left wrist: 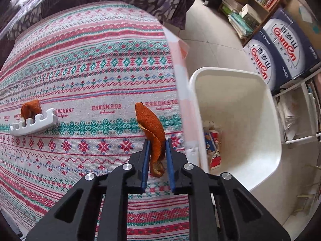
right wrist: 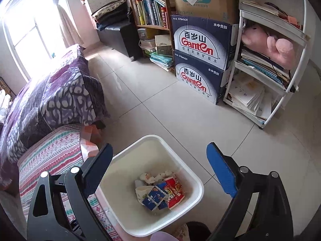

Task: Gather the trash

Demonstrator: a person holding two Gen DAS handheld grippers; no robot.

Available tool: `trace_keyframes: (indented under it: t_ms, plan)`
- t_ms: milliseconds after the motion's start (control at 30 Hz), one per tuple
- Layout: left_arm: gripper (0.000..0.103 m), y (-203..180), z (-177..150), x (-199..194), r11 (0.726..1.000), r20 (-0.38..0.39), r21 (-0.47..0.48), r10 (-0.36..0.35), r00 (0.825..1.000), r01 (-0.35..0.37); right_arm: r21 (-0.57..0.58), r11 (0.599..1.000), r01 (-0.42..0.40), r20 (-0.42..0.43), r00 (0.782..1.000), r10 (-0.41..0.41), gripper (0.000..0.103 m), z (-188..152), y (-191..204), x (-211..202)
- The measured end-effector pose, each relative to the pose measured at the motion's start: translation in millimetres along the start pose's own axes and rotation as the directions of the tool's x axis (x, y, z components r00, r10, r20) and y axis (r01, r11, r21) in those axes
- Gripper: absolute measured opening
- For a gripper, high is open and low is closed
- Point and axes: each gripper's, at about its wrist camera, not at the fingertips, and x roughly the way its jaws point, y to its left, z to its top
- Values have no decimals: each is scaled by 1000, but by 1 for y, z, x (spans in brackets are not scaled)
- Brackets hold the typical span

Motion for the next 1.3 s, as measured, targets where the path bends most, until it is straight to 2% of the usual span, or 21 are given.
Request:
trace_keyframes:
  t_ms: [100, 233, 300, 367, 433, 467, 567, 733, 800, 900, 1000, 1067, 1100, 1167, 1300]
  plan:
    - [16, -21, -3, -24, 995, 63, 54, -88, 994, 85, 36, 999, 3, 39, 999, -5, 90, 5, -9, -9]
    - [16, -56, -13, -52, 972, 120, 154, -197, 973, 178, 114, 993, 5, 95, 995, -16, 90, 11, -26, -18]
    - [16, -76, -17, -55, 953, 108, 195, -255, 961, 231, 138, 990, 6, 105, 994, -21, 90, 13, -34, -20]
    - [17, -92, -21, -55, 919, 75, 245, -335, 939, 309, 154, 988, 8, 106, 994, -25, 90, 15, -38, -19]
    - [45, -106, -23, -54, 899, 49, 282, -363, 930, 336, 171, 985, 11, 108, 994, -30, 90, 16, -44, -19]
    - [63, -113, -22, -53, 898, 56, 290, -360, 931, 330, 179, 984, 13, 114, 993, -34, 90, 17, -46, -20]
    - [64, -111, -21, -55, 916, 89, 307, -296, 951, 257, 193, 981, 20, 125, 991, -45, 91, 18, -49, -22]
    - [64, -73, -10, -53, 955, 115, 260, -179, 977, 144, 164, 987, 2, 95, 995, -18, 92, 14, -35, -18]
    - [64, -57, -6, -50, 958, 110, 273, -121, 987, 87, 119, 993, -1, 82, 997, -9, 92, 10, -21, -16]
    - [66, -29, -2, -45, 954, 112, 296, 5, 994, -38, 62, 998, -15, 60, 998, 11, 94, 2, -1, -14]
    - [76, 7, 4, -36, 935, 75, 328, 113, 991, -132, 12, 1000, -29, 39, 999, 28, 94, -5, 20, -12]
    - [80, 36, 8, -28, 915, 57, 341, 209, 976, -216, -32, 999, -38, 23, 999, 39, 94, -11, 34, -11]
    - [86, 52, 9, -23, 909, 35, 343, 241, 970, -238, -53, 998, -44, 14, 999, 45, 94, -14, 42, -10]
    - [89, 89, 11, -13, 914, -23, 324, 268, 963, -246, -81, 995, -56, -9, 998, 56, 94, -19, 54, -8]
    - [89, 148, 14, 5, 907, -38, 277, 339, 940, -316, -127, 990, -56, -31, 998, 52, 94, -28, 74, -3]
